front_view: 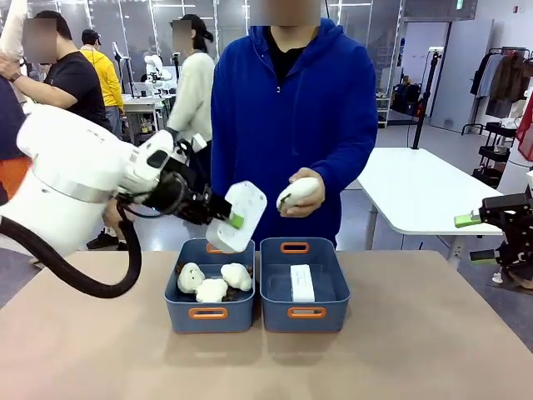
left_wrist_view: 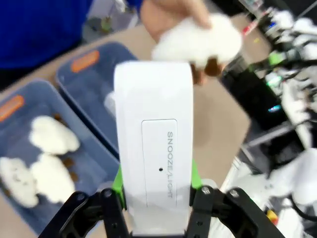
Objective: Sort the digital clocks into the basket.
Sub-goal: Pick up the Digital clock from the table and place it into the empty Plastic storage basket.
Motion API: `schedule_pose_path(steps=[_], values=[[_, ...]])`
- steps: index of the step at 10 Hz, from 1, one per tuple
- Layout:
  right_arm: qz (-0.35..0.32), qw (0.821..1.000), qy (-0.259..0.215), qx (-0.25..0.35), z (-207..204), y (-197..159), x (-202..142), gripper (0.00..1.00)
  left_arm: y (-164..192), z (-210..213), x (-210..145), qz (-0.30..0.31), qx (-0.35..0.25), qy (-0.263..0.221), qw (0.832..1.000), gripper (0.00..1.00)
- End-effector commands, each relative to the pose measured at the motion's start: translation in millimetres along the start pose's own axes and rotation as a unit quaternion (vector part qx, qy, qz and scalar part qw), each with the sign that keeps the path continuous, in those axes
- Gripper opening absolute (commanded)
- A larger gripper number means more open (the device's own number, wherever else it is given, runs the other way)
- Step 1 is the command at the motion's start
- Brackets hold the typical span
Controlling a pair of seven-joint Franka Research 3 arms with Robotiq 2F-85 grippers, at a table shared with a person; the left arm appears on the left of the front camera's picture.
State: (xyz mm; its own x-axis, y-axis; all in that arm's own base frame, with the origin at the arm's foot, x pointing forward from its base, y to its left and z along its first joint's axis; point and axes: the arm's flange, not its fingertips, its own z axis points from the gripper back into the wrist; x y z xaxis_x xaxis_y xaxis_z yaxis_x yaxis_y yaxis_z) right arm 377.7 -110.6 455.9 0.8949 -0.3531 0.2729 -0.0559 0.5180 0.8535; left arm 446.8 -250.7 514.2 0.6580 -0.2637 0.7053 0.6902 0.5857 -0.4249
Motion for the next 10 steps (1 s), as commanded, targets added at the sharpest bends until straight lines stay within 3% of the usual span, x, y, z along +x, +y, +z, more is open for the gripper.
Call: schedule_pose_path(steps=[1,2,3,4,6,10], values=[[0.003,1.0,0.004,0.002,0.6,-0.7,0.6,1.0,7.5,159.0,4.8,0.001,0.0,-0.113,0.994,0.1],[0.003,1.0,0.004,0.002,0.6,-0.7,0.6,1.0,10.4,211.4,-18.5,0.026,0.022,-0.124,0.992,0.1],[0.003,1.0,0.004,0.002,0.6,-0.7,0.6,1.0,9.9,250.5,-44.9,0.02,0.008,-0.105,0.994,0.1],[0.003,1.0,0.004,0.002,0.6,-0.7,0.6,1.0,10.5,292.0,-70.7,0.023,0.003,-0.13,0.991,0.1],[0.003,1.0,0.004,0.002,0.6,-0.7,0.6,1.0,24.3,360.6,-125.7,0.053,0.044,-0.226,0.972,0.1],[0.003,1.0,0.004,0.002,0.6,-0.7,0.6,1.0,58.0,373.8,-162.2,0.109,0.045,-0.243,0.963,0.1]])
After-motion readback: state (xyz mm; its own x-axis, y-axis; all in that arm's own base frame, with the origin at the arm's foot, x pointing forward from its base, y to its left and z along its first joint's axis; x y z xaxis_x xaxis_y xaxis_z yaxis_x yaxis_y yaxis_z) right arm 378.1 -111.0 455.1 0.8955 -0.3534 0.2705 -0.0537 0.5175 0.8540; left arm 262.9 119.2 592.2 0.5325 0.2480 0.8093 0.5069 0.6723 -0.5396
